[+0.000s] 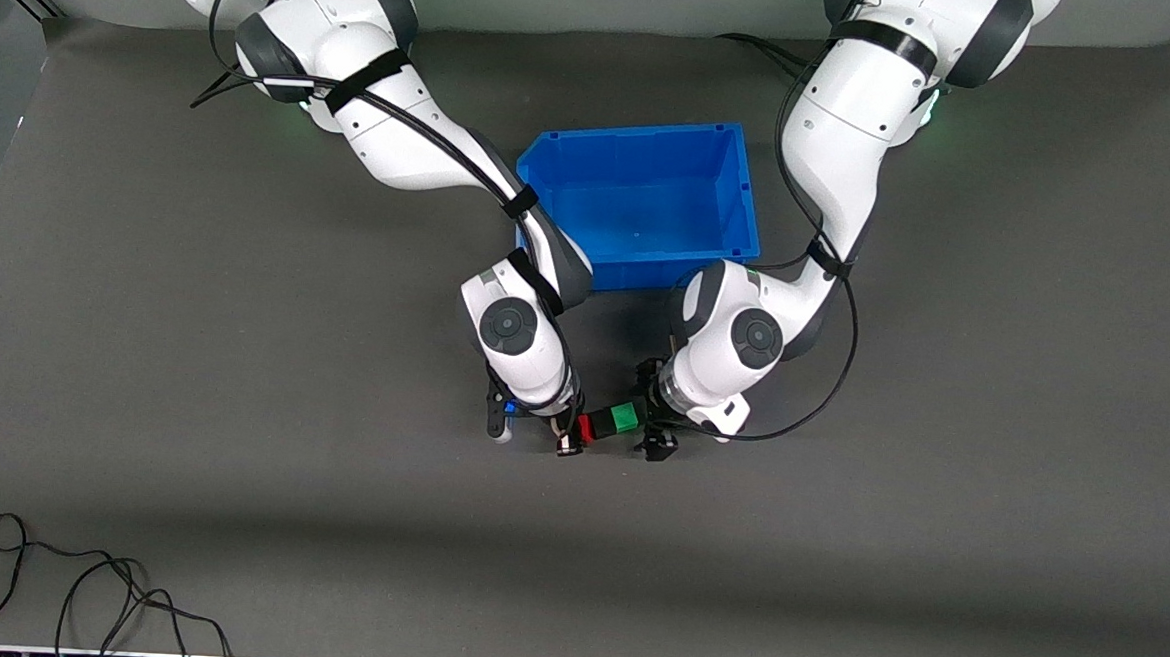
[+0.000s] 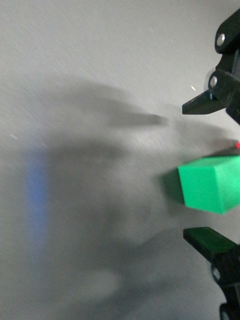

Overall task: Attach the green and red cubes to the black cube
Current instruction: 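Open the left gripper and the right gripper, releasing both cubes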

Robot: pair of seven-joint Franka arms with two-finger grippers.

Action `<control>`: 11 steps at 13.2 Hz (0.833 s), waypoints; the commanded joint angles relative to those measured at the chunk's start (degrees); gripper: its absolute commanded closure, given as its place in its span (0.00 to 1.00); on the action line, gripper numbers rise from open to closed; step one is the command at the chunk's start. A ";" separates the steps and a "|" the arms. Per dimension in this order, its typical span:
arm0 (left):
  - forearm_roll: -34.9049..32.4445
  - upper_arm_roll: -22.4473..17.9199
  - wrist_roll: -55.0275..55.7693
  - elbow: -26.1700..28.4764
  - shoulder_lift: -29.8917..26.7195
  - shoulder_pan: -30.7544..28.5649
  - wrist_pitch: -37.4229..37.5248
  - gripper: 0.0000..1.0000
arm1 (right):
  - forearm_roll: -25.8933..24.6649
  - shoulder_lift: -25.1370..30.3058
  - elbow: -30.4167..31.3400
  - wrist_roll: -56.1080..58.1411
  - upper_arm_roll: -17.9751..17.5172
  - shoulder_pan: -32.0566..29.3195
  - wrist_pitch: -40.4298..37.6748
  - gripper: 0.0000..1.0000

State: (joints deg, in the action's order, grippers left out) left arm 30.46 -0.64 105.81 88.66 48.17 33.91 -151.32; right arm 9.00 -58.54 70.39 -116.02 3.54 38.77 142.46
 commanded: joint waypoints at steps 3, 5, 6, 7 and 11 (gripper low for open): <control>-3.20 -1.47 -3.22 0.99 -2.19 -3.48 4.35 0.00 | -0.56 -1.41 -2.36 4.22 0.51 -0.01 0.98 0.00; -3.21 -1.47 -10.41 1.08 -4.39 -7.61 10.93 0.00 | -0.38 -0.79 -3.32 5.62 0.51 -0.18 0.81 0.00; -3.21 -1.47 -15.32 1.17 -5.96 -10.24 14.96 0.00 | -0.38 -0.18 -3.41 6.50 0.51 -0.79 0.37 0.00; -3.21 -1.47 -21.02 1.43 -7.72 -13.22 19.27 0.00 | -0.12 1.39 -3.41 8.16 0.51 -1.41 -0.07 0.00; -11.88 -1.47 -40.82 1.70 -14.40 -23.69 34.92 0.00 | 0.14 9.20 -3.41 16.94 0.51 -4.48 -12.51 0.00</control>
State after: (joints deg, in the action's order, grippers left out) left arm 23.03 -2.76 71.89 88.56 37.84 13.68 -122.04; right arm 8.94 -54.66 65.82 -103.80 4.27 35.60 136.64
